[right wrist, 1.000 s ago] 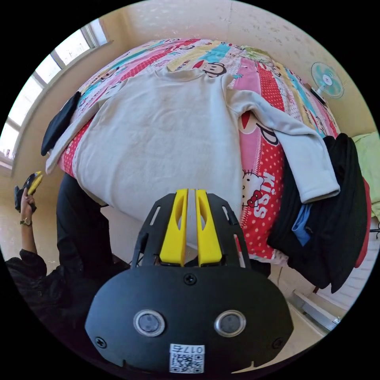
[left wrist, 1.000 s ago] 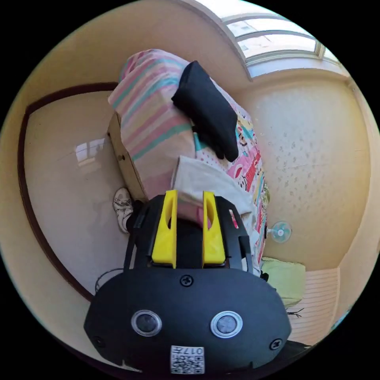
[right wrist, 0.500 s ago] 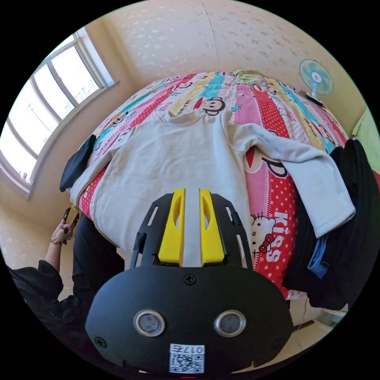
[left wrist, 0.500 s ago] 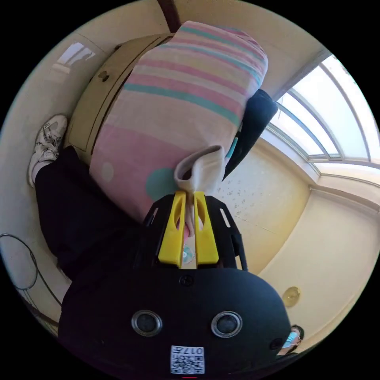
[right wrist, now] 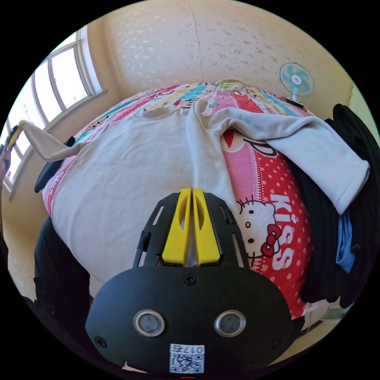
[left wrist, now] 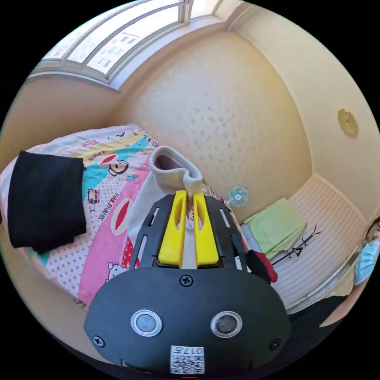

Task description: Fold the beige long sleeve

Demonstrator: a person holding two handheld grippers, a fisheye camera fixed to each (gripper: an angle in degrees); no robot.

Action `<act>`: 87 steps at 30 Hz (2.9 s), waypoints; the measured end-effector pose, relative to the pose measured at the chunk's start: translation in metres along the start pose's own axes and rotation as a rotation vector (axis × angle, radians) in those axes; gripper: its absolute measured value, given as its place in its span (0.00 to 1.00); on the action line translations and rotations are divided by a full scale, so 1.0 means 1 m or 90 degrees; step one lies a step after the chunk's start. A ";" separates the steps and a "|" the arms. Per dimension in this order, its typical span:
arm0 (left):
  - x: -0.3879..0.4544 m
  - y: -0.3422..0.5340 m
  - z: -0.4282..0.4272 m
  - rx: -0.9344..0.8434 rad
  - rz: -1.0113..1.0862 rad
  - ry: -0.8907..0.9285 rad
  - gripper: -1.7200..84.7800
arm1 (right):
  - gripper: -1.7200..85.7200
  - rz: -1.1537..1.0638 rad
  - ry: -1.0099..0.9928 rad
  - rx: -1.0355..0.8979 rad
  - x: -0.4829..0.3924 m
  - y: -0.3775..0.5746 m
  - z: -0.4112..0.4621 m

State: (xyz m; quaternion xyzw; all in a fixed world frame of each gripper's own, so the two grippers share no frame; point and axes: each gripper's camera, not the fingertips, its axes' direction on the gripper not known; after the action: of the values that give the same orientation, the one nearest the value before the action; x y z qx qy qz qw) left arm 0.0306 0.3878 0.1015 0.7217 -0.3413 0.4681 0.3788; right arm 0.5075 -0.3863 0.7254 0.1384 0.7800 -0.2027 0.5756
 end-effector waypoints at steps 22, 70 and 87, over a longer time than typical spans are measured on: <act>0.027 0.322 0.371 -0.410 0.084 -0.009 0.15 | 0.02 0.061 -0.158 0.000 0.012 -0.044 -0.031; -0.196 0.316 0.298 -0.455 -0.063 -0.005 0.01 | 0.07 0.292 0.192 0.023 0.108 -0.266 -0.296; -0.209 0.291 0.272 -0.440 -0.071 -0.021 0.01 | 0.17 0.521 -0.112 0.020 0.147 -0.293 -0.299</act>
State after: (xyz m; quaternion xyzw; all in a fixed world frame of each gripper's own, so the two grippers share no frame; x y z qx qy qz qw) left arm -0.1711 0.0414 -0.1024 0.5759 -0.4458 0.2918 0.6200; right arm 0.0800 -0.5040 0.7071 0.4276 0.6056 0.0199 0.6708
